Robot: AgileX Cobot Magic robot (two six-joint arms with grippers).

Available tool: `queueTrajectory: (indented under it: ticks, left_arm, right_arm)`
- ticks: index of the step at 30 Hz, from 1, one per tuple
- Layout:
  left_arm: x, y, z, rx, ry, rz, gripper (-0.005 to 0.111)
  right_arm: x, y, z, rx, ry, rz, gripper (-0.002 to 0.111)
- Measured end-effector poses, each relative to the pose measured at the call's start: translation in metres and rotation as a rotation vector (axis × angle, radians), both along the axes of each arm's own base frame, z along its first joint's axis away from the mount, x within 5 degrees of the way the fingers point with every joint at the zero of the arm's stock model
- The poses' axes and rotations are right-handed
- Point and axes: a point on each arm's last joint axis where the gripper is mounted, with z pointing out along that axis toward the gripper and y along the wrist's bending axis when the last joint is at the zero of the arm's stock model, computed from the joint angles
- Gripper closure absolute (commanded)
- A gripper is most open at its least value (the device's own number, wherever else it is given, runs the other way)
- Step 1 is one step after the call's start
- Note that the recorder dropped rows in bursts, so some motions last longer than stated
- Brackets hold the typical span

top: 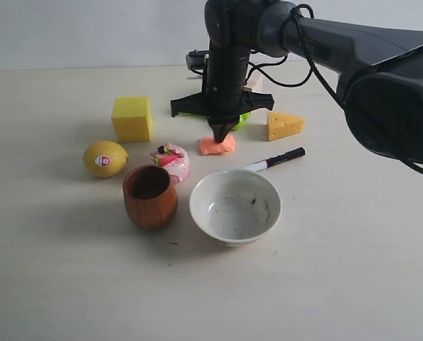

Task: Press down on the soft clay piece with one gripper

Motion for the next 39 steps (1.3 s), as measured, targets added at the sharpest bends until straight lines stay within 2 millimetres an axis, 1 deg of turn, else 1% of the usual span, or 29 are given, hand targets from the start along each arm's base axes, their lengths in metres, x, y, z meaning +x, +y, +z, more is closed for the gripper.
queueTrajectory:
  ticks: [23,37,39]
  left_arm:
    - [0.0,0.0,0.0,0.0,0.0,0.0,0.107]
    - [0.0,0.0,0.0,0.0,0.0,0.0,0.107]
    - [0.0,0.0,0.0,0.0,0.0,0.0,0.107]
  right_arm:
    - [0.001,0.003,-0.026,0.002,0.055,0.009,0.108]
    - [0.001,0.004,-0.029,0.01,0.069,0.004,0.108]
    - [0.001,0.004,-0.029,0.022,0.076,-0.001,0.107]
